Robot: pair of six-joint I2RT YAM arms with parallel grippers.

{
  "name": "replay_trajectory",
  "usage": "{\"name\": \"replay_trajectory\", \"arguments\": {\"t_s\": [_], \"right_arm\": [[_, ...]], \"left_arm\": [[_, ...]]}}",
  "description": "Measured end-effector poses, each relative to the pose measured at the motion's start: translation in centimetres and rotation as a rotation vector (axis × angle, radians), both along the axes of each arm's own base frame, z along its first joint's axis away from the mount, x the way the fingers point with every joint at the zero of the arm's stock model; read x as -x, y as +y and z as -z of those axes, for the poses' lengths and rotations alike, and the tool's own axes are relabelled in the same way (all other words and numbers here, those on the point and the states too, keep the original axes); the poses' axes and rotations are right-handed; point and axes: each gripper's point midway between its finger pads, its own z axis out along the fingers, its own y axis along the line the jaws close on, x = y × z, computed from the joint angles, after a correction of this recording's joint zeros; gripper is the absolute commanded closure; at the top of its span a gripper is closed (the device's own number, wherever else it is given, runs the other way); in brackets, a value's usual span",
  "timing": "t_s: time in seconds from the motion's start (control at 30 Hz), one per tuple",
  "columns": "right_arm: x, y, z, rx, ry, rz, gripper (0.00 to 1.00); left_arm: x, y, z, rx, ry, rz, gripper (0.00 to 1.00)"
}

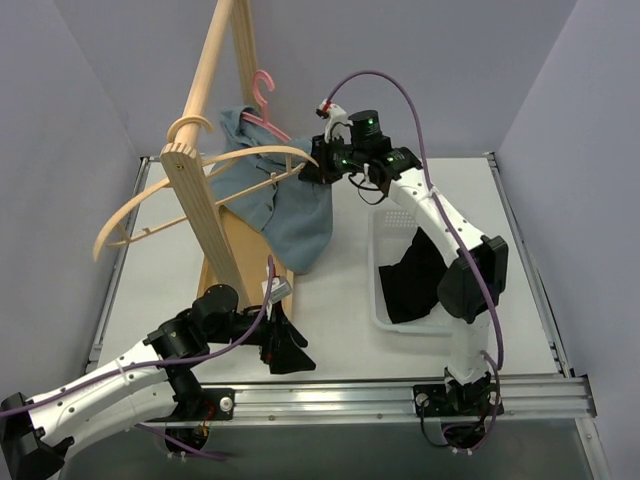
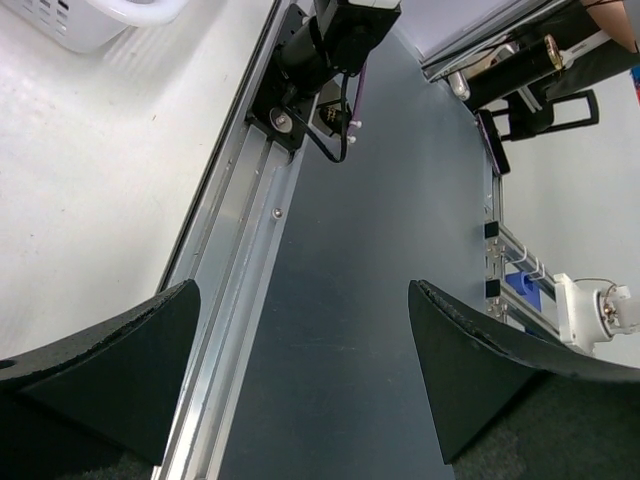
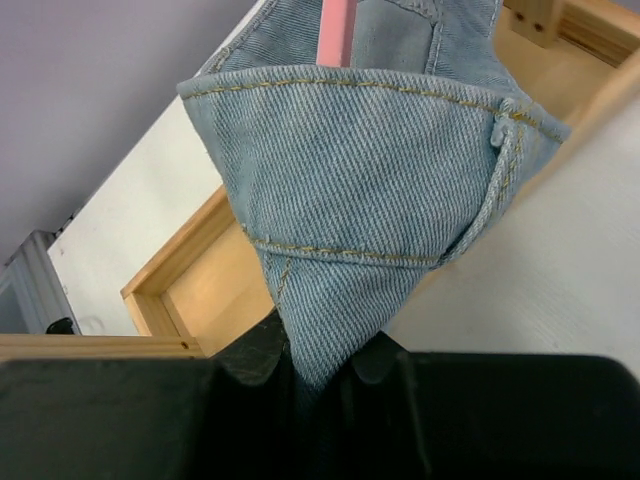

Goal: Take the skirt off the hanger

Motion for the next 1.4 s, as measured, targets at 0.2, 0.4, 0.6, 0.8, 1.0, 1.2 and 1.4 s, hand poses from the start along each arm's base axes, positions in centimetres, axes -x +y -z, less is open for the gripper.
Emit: {"name": "replay_trajectory", "arguments": {"t_s": [0.2, 0.4, 0.6, 0.8, 1.0, 1.2, 1.4], "right_arm": [[4.3, -5.4, -1.7, 0.044, -0.018, 0.111, 1.0], [9.7, -12.1, -5.2, 0.018, -0.081, 0.232, 1.0], [13.9, -18.2, -5.2, 0.061, -0.096, 0.395, 1.0], [17.2, -21.4, -2.8, 0.146, -0.031, 0.479, 1.0], [22.1, -22.5, -2.2, 0.103, -0.025, 0.467, 1.0], [28.3, -22.7, -2.1, 0.014, -0.042, 0.381, 1.0], [32.9, -22.1, -2.8, -0.085, -0.032, 0.285, 1.0]], "left_arm": [[1.0, -0.3, -1.9, 0.042, -0.085, 0.051, 0.06], [2.9, -3.1, -6.6, 0.087, -0.223, 0.139, 0.06], [4.3, -8.8, -9.1, 0.055, -0.328, 0.21, 0.06], [2.6, -12.0, -11.5, 0.022, -0.406, 0.174, 0.06], [-1.3, -14.1, -19.9, 0.055, -0.544, 0.014, 0.06], [-8.2, -13.8, -25.7, 0.023, -0.622, -0.192, 0.06], [-14.1, -12.8, -24.8, -0.076, -0.609, -0.308, 0.06]]}}
